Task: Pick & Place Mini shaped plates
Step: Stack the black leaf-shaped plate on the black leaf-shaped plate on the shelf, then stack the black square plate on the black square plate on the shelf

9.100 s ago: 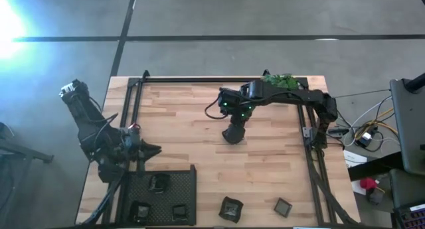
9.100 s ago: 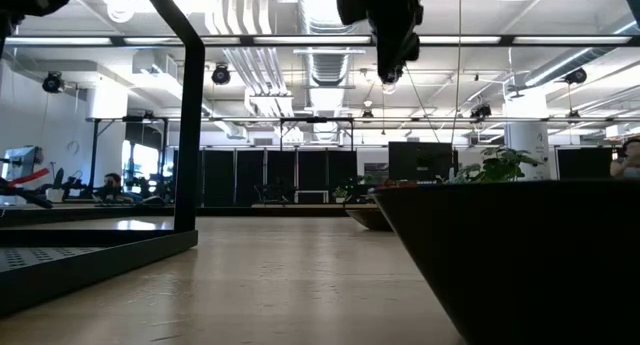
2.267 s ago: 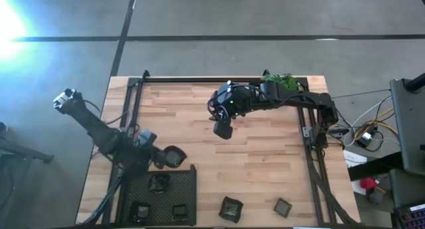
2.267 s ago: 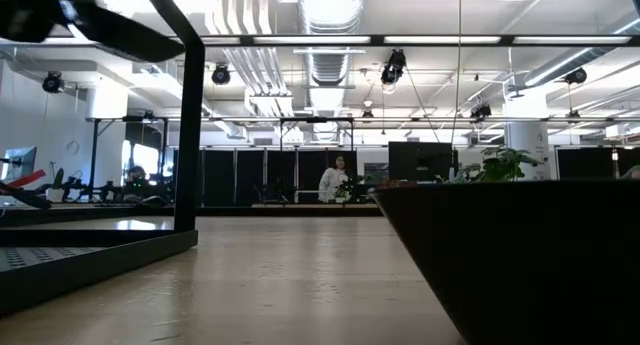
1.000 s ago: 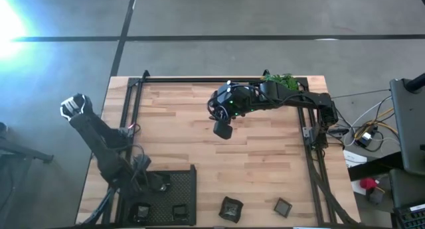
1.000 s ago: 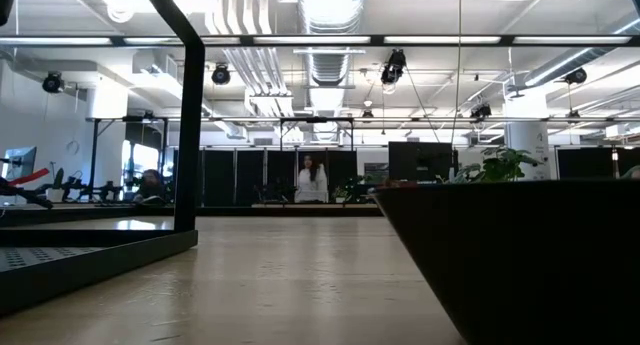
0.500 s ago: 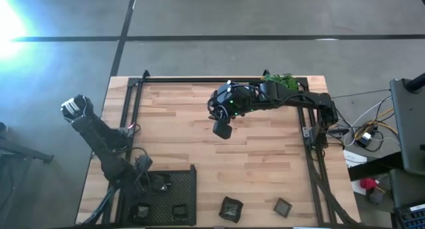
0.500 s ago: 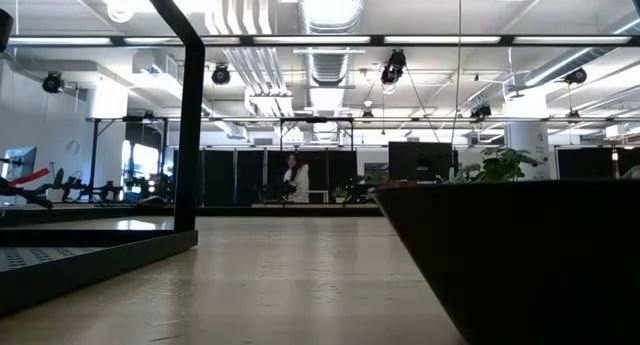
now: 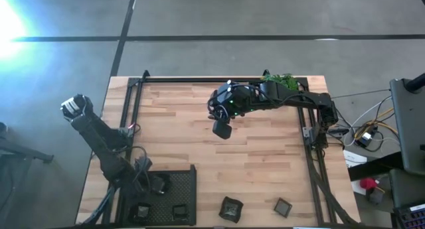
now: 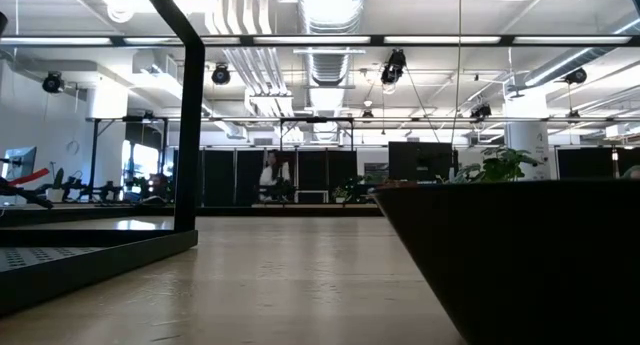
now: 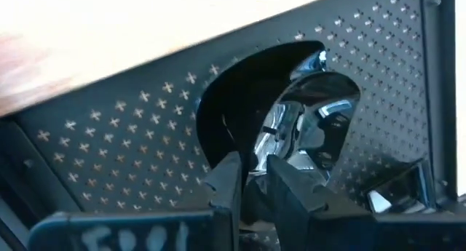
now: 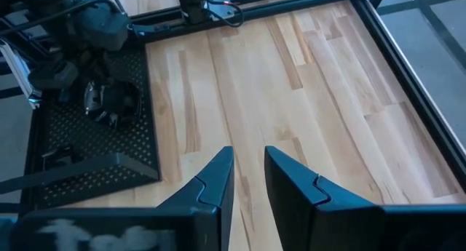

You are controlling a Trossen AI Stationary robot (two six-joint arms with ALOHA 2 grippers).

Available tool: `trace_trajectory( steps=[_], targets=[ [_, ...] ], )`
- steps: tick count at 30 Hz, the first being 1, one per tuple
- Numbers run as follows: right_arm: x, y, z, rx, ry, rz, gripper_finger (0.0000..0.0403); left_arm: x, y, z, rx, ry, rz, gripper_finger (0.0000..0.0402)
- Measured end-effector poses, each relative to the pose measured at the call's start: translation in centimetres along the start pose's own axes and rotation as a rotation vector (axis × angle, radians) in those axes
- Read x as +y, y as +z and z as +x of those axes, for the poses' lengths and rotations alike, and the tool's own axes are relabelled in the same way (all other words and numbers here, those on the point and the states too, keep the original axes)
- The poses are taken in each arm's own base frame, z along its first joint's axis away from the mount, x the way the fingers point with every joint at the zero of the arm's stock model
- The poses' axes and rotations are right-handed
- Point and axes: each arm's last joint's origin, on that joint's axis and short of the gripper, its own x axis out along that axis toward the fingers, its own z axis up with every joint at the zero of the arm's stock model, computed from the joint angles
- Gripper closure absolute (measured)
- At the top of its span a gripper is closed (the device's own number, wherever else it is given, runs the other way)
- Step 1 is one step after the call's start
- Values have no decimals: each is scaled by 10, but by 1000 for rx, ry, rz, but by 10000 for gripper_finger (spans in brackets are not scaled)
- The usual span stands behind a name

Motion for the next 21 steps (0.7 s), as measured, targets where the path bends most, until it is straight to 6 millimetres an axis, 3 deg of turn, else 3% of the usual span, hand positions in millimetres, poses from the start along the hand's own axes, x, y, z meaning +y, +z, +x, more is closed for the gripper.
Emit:
trace_trajectory(
  steps=[21],
  targets=[
    [0, 0, 0, -3, -6, -3, 330, -1, -3, -9, 144, 0, -5, 342]
  ],
)
